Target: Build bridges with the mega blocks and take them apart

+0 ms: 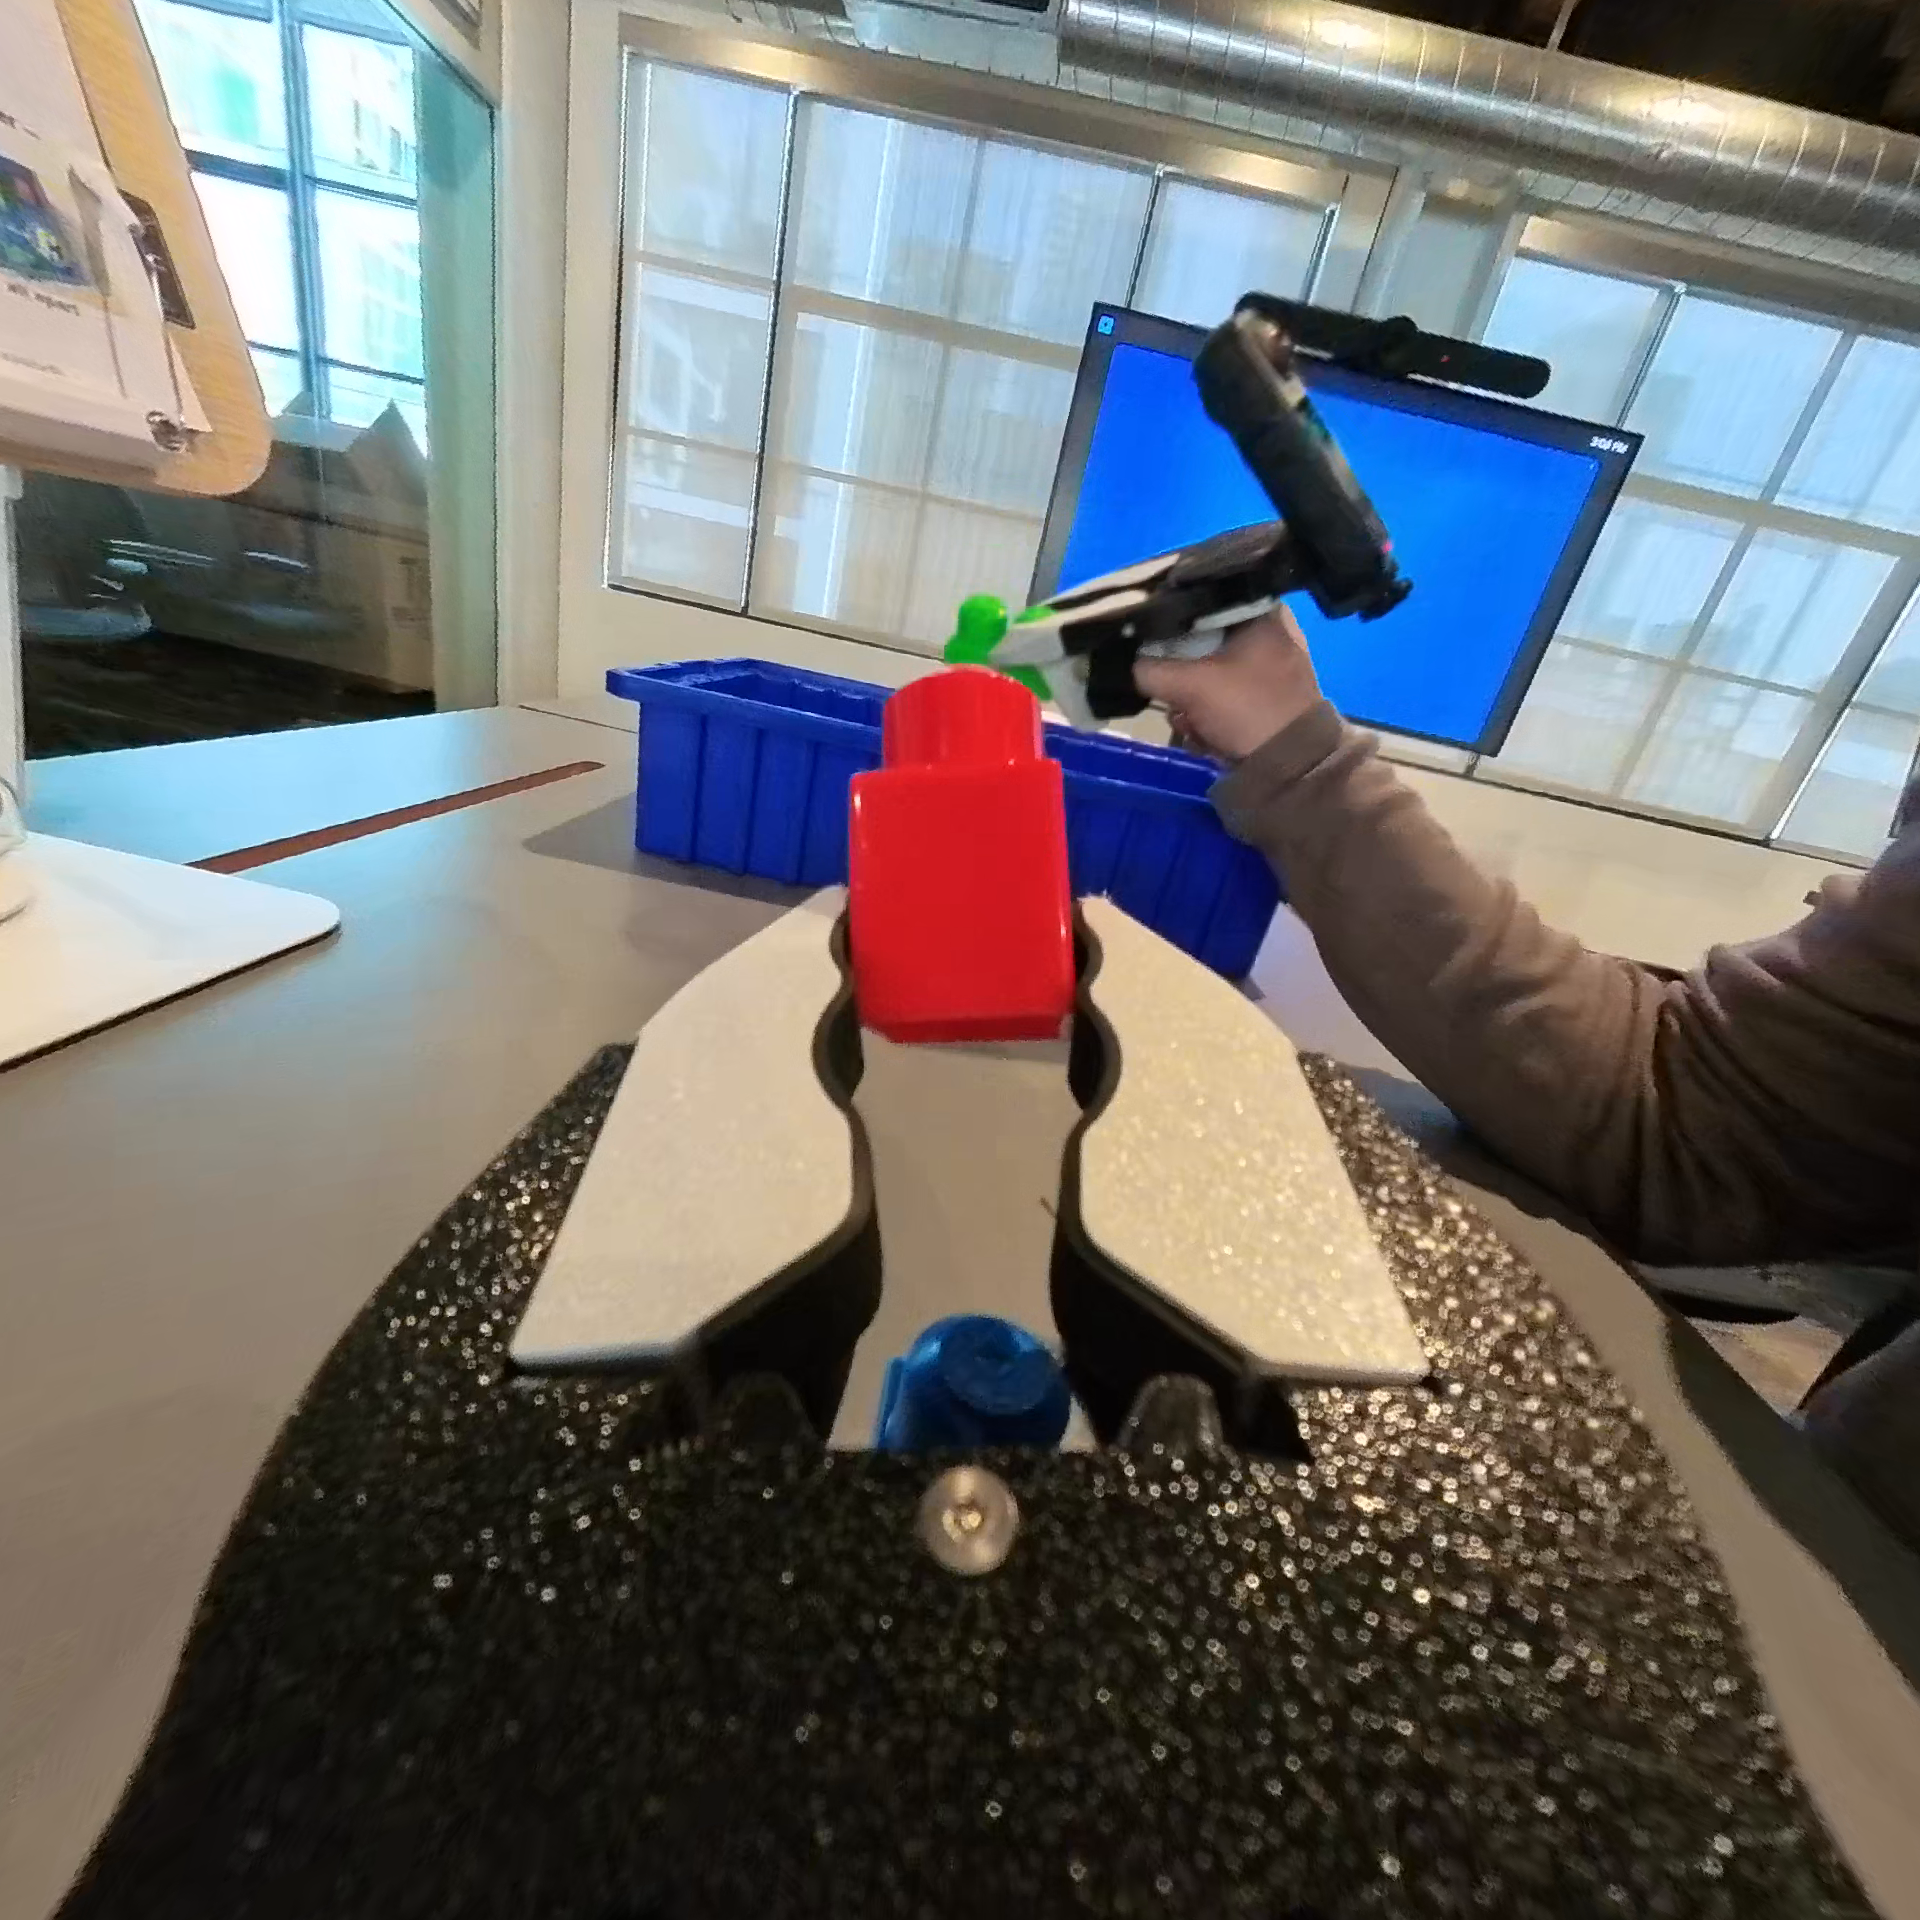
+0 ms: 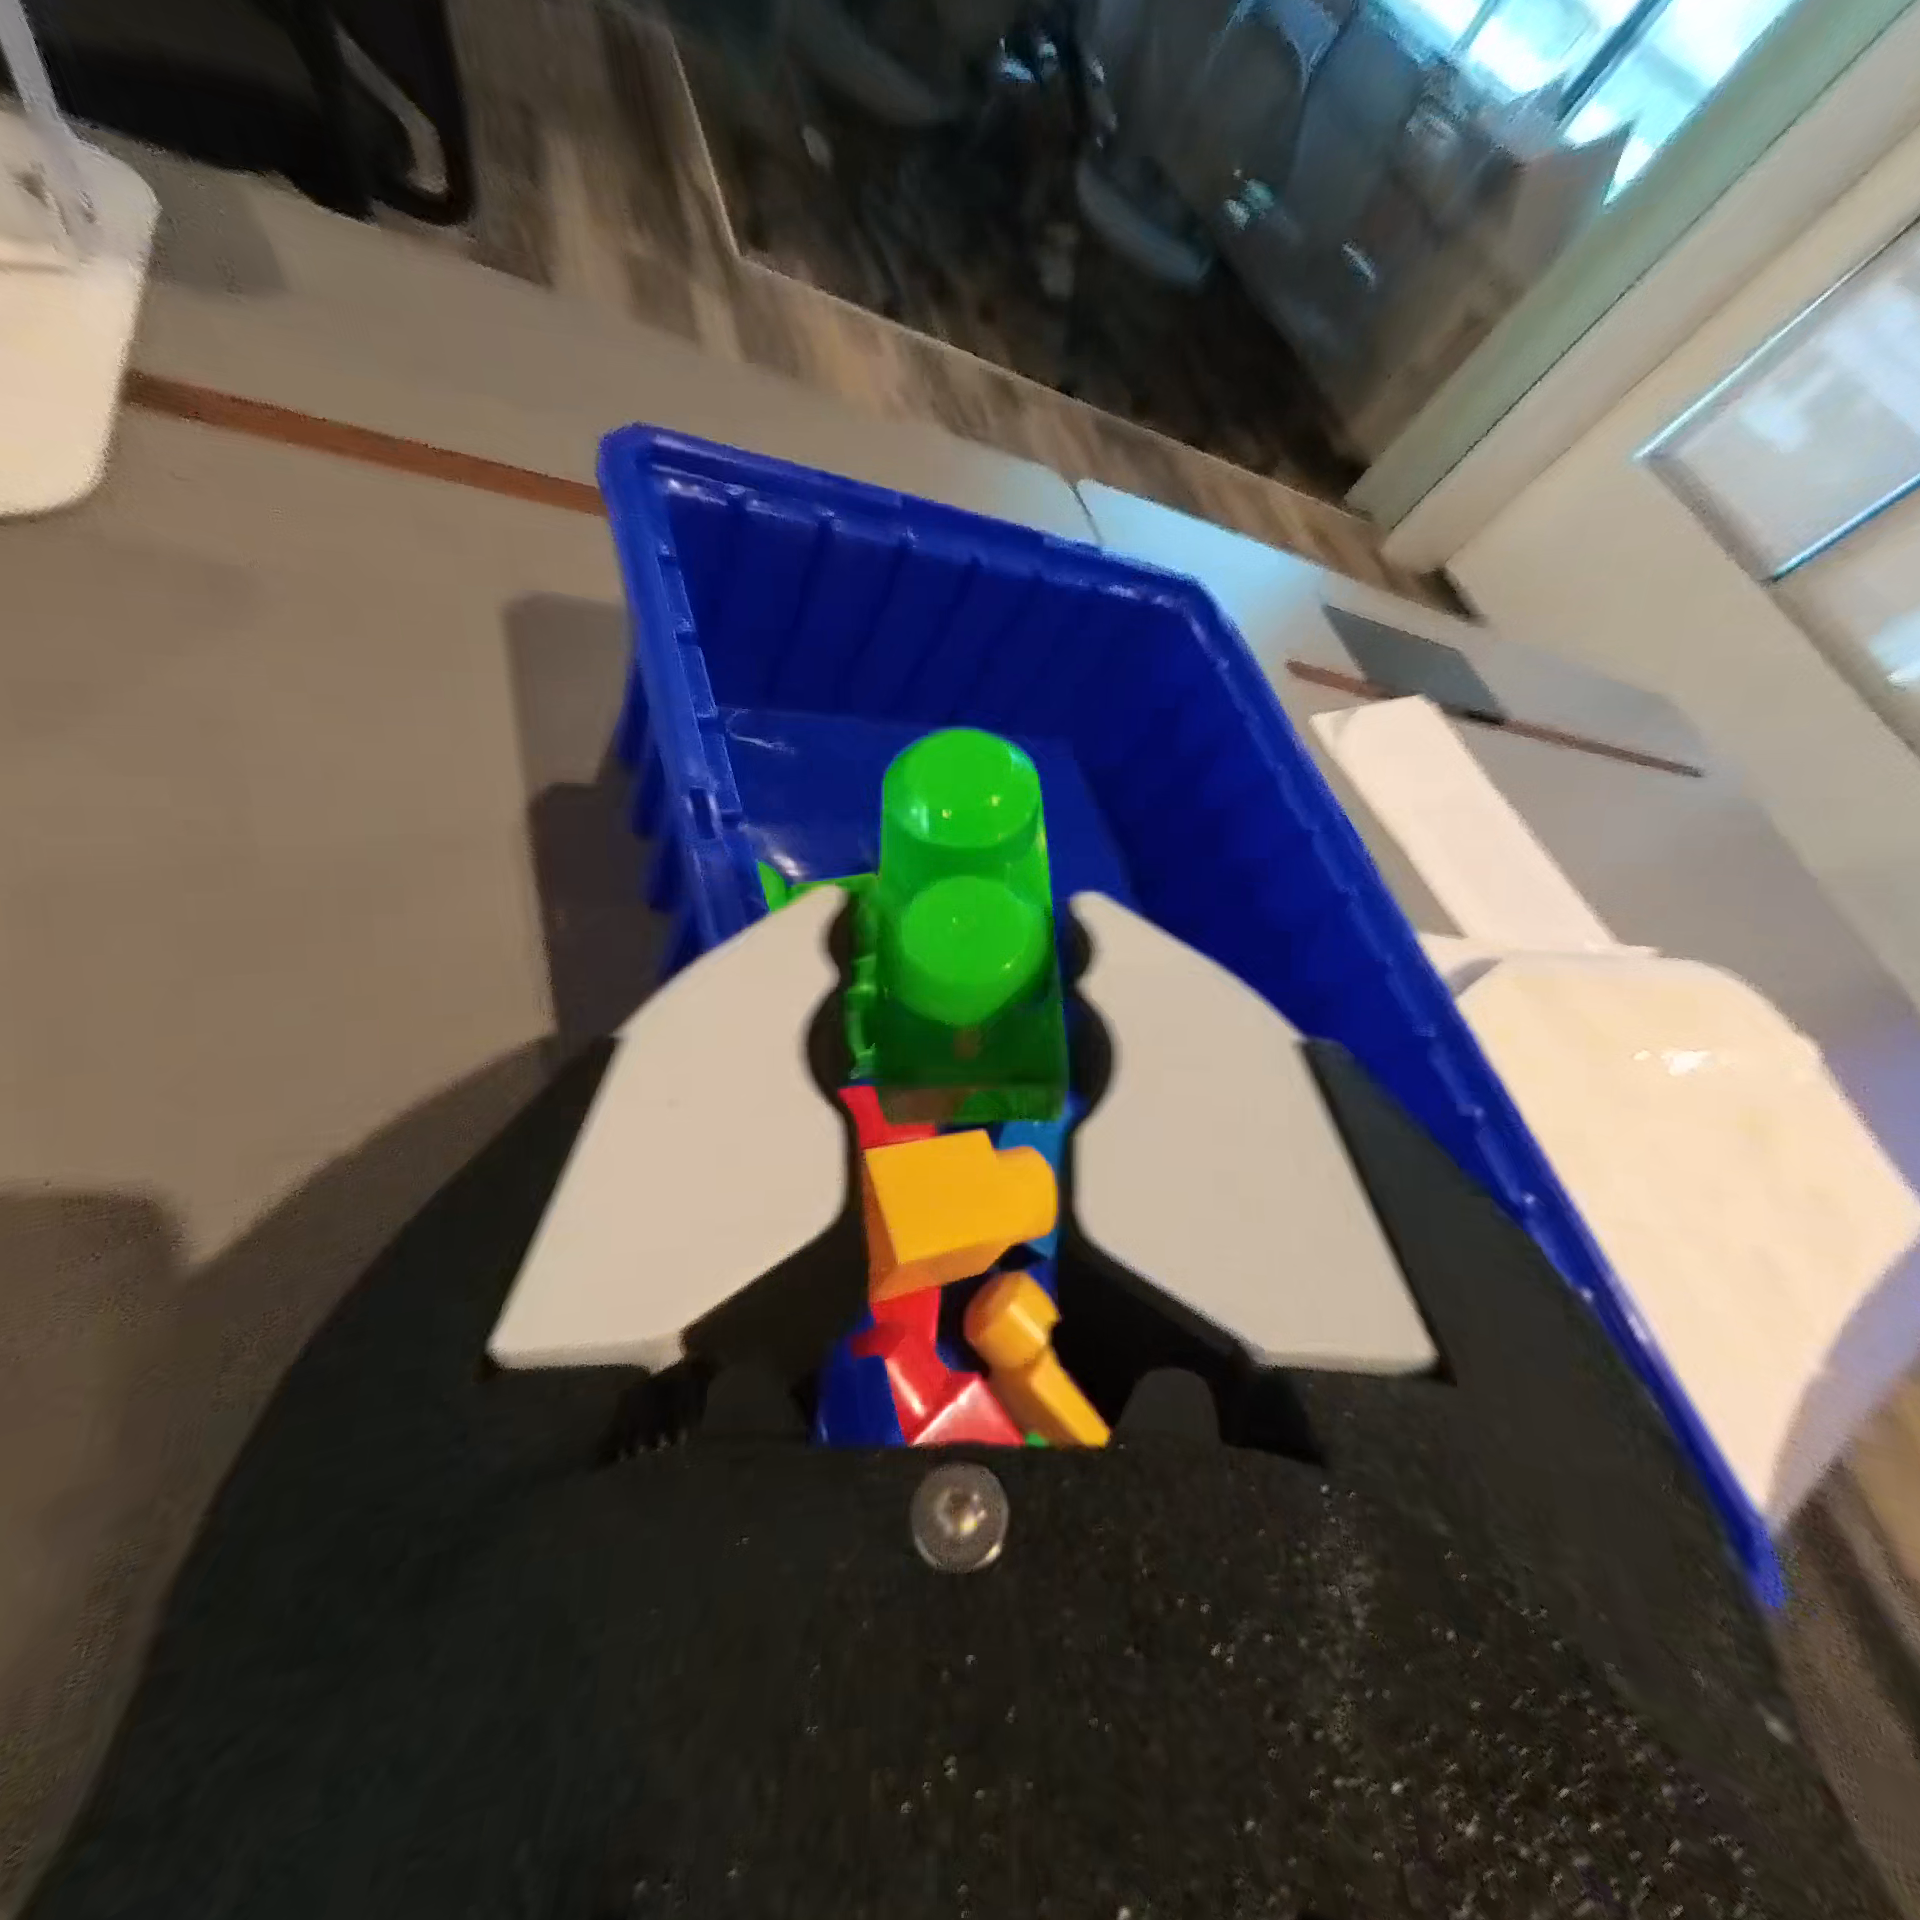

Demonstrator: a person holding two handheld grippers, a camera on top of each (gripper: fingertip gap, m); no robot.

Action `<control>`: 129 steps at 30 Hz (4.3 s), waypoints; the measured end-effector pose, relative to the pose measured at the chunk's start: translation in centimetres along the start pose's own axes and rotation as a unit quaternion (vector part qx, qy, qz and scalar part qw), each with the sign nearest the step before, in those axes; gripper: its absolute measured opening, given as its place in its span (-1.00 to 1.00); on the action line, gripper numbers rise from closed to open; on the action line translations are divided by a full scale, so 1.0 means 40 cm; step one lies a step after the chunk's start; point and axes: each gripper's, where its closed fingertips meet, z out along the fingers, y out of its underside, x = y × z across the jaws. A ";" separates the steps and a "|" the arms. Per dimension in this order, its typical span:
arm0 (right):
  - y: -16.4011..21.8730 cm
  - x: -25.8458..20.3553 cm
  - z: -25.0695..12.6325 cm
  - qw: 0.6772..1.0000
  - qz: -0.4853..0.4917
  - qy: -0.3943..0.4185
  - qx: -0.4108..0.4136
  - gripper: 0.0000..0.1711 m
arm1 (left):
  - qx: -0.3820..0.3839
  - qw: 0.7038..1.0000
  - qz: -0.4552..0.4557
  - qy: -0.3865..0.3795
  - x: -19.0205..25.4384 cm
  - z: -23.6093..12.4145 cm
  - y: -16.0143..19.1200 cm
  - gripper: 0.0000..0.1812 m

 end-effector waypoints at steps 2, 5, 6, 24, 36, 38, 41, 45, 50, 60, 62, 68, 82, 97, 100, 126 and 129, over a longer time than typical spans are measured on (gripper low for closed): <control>-0.038 -0.039 -0.011 0.999 -0.020 -0.018 0.037 -0.15 | -0.002 1.000 0.002 0.001 0.002 0.001 0.001 -0.60; -0.177 -0.264 -0.132 0.939 -0.018 -0.262 0.221 -0.30 | -0.003 1.000 0.003 0.005 0.004 0.002 0.002 -0.60; -0.210 -0.347 -0.208 0.886 -0.003 -0.374 0.273 -0.39 | -0.003 1.000 0.003 0.007 0.007 0.002 0.002 -0.60; -0.174 -0.680 -0.407 0.638 0.061 -0.721 0.265 -0.67 | -0.015 0.999 0.005 0.035 0.030 0.013 0.012 -0.48; -0.126 -0.085 -0.071 0.962 0.003 0.019 0.271 -0.67 | 0.021 0.999 -0.029 0.019 0.004 -0.001 -0.010 -0.41; -0.088 -0.049 -0.036 0.973 -0.011 0.056 0.222 -0.66 | 0.024 0.999 -0.032 0.018 0.002 -0.002 -0.012 -0.42; -0.067 -0.040 -0.014 0.981 -0.021 0.067 0.179 -0.67 | 0.026 0.999 -0.033 0.016 0.001 -0.003 -0.013 -0.42; -0.059 -0.044 -0.006 0.982 -0.053 0.088 0.158 -0.66 | 0.028 0.999 -0.033 0.014 -0.001 -0.004 -0.014 -0.42; -0.067 -0.059 -0.009 0.980 -0.066 0.087 0.165 -0.51 | 0.034 0.999 -0.040 0.009 -0.007 -0.006 -0.017 -0.42; -0.086 -0.647 -0.290 0.752 -0.136 -0.564 0.312 -0.46 | 0.088 0.993 -0.052 -0.053 -0.061 -0.040 -0.052 -0.45; -0.039 -0.732 -0.349 0.691 -0.144 -0.654 0.272 -0.40 | 0.090 0.992 -0.055 -0.063 -0.070 -0.042 -0.052 -0.46; 0.043 -0.887 -0.398 0.663 -0.199 -0.694 0.201 -0.31 | 0.084 0.993 -0.044 -0.072 -0.072 -0.039 -0.048 -0.46; 0.063 -0.962 -0.405 0.690 -0.258 -0.651 0.185 -0.52 | 0.081 0.993 -0.051 -0.069 -0.073 -0.036 -0.044 -0.46; -0.005 -0.887 -0.316 0.776 -0.226 -0.549 0.214 -0.55 | 0.083 0.991 -0.059 -0.090 -0.090 -0.040 -0.044 -0.48; -0.030 -0.838 -0.267 0.814 -0.207 -0.500 0.211 -0.55 | 0.085 0.990 -0.066 -0.096 -0.097 -0.042 -0.044 -0.48; -0.101 -0.149 -0.062 0.986 -0.003 -0.071 0.154 -0.56 | 0.088 0.989 -0.080 -0.083 -0.094 -0.042 -0.044 -0.49; -0.072 -0.080 -0.060 0.990 0.012 -0.031 0.136 -0.55 | 0.088 0.989 -0.081 -0.082 -0.094 -0.042 -0.044 -0.49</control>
